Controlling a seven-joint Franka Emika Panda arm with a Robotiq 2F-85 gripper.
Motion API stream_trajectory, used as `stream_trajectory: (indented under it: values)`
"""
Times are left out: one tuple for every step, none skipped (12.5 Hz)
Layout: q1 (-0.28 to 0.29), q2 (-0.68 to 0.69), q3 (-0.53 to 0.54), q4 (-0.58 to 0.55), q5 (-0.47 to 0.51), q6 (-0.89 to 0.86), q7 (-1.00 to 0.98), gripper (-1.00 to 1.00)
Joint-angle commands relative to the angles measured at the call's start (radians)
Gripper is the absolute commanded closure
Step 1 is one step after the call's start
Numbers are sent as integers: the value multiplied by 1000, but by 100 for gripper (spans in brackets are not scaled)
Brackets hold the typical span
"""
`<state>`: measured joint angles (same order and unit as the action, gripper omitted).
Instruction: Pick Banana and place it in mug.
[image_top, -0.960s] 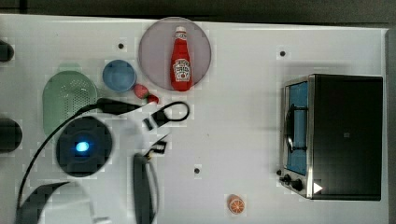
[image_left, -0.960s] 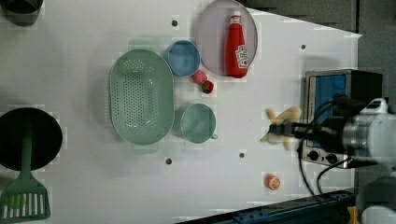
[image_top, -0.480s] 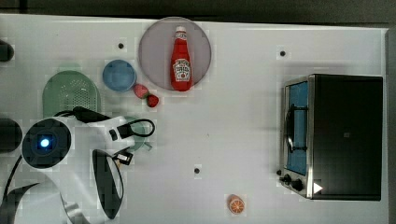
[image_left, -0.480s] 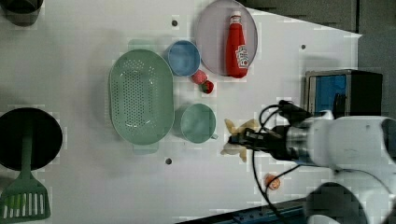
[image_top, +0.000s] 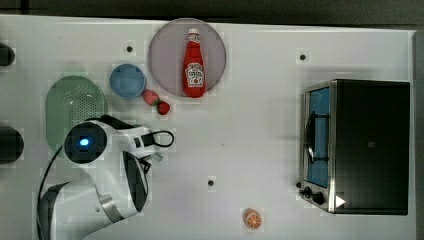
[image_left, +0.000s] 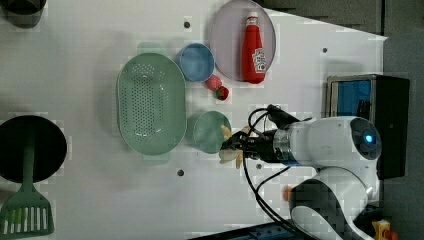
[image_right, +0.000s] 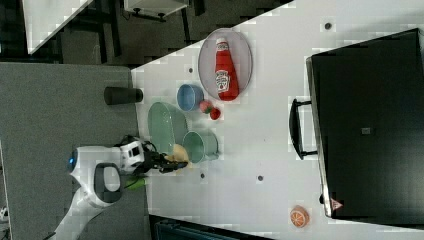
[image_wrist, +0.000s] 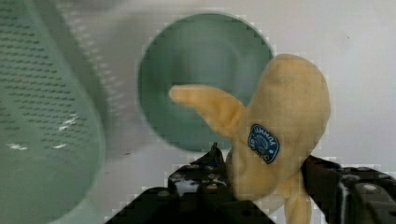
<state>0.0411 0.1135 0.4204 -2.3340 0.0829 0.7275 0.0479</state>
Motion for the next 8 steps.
stream_trajectory:
  values:
    - [-7,-33,4,-14,17,28,41,-78]
    - [-7,-34,5,-14,17,28,41,-99]
    - [-7,-34,5,-14,17,28,41,-100]
    - [-8,-35,3,-11,17,30,41,-100]
    - [-10,-39,-1,-4,17,35,41,-100]
    - [-15,-47,-12,7,17,36,41,-100]
    - [-21,-60,-31,20,17,35,41,-100]
    - [-29,-78,-58,34,17,32,41,-100]
